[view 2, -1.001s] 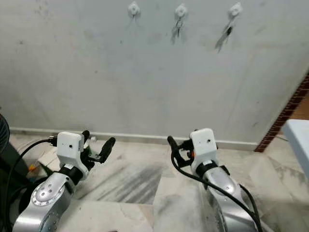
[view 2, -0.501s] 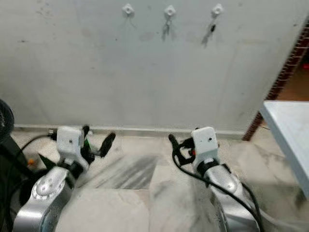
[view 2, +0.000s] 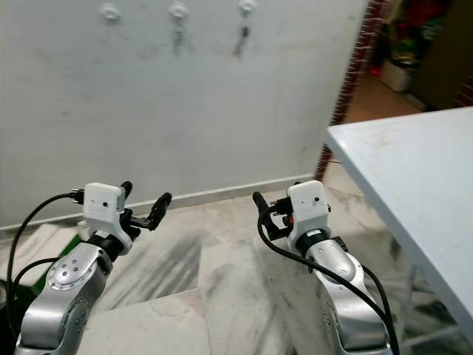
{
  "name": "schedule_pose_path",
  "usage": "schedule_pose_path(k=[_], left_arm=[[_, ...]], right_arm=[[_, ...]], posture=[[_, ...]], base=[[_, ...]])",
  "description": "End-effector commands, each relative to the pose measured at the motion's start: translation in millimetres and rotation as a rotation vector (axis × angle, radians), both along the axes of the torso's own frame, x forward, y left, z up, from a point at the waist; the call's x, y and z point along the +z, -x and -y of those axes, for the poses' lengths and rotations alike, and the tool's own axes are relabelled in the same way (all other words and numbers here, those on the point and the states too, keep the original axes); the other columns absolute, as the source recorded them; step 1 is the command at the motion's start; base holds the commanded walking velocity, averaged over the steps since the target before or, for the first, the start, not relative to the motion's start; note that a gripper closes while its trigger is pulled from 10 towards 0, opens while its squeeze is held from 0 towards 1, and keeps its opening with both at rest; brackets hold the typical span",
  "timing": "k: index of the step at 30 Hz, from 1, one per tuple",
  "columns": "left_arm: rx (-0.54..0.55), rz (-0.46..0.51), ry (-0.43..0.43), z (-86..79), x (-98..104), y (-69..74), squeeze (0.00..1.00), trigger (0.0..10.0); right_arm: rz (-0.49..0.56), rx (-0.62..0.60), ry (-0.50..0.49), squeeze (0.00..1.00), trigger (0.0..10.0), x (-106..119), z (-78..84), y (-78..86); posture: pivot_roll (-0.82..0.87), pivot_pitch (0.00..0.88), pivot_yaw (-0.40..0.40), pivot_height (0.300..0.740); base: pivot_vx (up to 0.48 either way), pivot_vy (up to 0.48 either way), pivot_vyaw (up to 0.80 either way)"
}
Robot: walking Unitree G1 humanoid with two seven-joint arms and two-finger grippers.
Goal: Hang keys on a hook
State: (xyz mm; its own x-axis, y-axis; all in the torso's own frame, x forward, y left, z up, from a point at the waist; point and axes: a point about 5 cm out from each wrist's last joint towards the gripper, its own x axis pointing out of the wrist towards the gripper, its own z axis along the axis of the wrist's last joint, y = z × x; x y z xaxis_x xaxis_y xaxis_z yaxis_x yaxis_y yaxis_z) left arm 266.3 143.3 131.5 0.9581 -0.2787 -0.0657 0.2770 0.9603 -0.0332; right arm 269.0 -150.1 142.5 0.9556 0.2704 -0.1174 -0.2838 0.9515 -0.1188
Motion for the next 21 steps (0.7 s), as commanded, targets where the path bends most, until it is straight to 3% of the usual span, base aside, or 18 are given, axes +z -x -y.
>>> schedule_pose_path(k=[1,21], left_arm=[[0.005,0.003,0.002,-2.9,0.3,-1.3,0.00,10.0],[-0.028,0.008,0.024,3.7,0.1,-2.1,0.00,10.0]], right_arm=[[0.017,0.015,-0.004,0.00,10.0,4.5,-4.1,-3.2],[0.007,0.024,-0.004,0.00,10.0,2.6,-6.7,-2.7]], posture=[[-0.05,0.035,0.027,0.740],[-0.06,0.034,0.019,0.740]], base=[[0.000,0.000,-0.77],[0.000,0.000,-0.78]])
